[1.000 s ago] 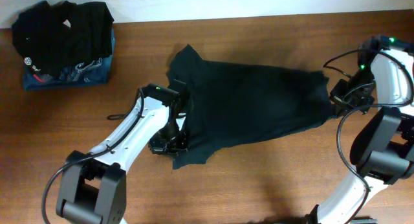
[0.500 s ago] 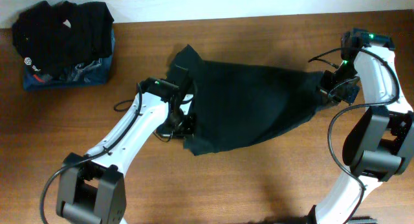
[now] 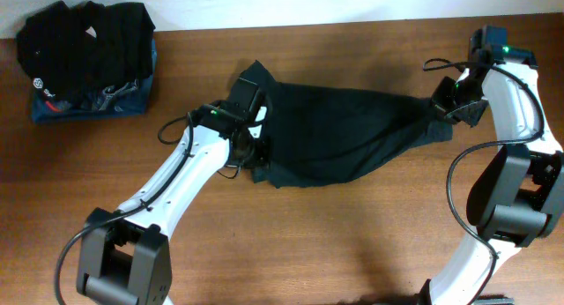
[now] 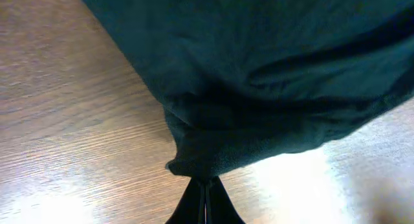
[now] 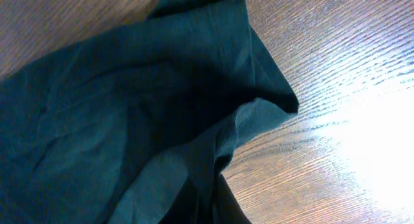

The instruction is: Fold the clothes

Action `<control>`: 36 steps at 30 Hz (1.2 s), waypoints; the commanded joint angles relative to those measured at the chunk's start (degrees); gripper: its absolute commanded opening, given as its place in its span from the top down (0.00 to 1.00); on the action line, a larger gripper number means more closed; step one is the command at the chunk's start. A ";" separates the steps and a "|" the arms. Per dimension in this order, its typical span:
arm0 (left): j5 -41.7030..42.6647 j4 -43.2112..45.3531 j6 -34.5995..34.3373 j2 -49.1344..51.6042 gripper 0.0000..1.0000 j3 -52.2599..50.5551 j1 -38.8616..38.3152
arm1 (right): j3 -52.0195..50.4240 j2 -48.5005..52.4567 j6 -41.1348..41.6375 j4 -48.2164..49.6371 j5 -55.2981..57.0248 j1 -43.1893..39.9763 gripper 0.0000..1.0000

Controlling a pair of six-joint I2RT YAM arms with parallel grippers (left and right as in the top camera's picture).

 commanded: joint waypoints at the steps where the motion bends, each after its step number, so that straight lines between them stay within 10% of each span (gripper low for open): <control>1: -1.68 -0.44 0.68 -0.94 1.00 0.90 1.60 | -0.09 -1.97 -0.07 -1.05 -0.26 -0.15 0.96; 36: -5.14 -28.50 -0.11 -14.71 0.99 0.90 14.43 | -0.11 -15.21 -0.70 -21.03 5.77 -0.09 0.96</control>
